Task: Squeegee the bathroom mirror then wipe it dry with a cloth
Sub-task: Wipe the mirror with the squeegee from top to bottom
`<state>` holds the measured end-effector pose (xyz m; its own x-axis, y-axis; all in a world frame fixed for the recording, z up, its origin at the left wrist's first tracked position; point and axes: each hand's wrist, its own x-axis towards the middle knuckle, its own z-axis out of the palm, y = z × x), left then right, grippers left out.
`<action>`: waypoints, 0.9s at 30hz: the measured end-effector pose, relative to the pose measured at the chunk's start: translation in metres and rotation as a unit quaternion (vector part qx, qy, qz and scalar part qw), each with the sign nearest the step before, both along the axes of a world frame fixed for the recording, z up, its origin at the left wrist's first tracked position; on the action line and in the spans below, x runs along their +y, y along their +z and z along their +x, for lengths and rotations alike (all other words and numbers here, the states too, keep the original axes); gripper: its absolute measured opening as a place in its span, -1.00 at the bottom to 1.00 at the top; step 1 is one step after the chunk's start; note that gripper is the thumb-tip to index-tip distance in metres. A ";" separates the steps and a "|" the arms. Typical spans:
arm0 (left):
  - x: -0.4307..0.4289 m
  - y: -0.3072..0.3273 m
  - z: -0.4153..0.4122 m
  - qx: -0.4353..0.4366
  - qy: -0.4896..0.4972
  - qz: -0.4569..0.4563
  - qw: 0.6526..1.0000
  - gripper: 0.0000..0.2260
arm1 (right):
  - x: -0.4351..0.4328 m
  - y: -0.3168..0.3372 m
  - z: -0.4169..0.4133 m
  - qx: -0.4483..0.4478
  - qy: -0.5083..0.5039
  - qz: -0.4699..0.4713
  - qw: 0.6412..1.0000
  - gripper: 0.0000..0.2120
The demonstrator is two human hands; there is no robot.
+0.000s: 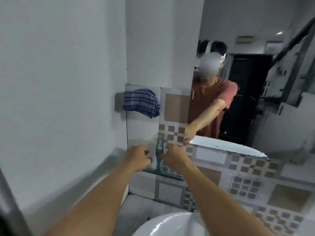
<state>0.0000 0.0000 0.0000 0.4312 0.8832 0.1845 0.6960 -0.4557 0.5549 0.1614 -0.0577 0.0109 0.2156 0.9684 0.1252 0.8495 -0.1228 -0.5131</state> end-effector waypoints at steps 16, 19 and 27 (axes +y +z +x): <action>0.009 -0.065 0.049 -0.266 0.087 -0.050 0.959 -0.87 | 0.026 -0.039 -0.010 0.163 -0.077 0.160 0.970 -0.79; 0.007 -0.065 0.051 -0.305 0.078 -0.048 0.948 -0.84 | 0.024 -0.039 -0.011 0.167 -0.056 0.189 0.966 -0.68; 0.001 -0.056 0.048 -0.330 0.064 -0.005 0.942 -0.78 | 0.018 -0.029 -0.009 0.148 -0.012 0.216 0.965 -0.35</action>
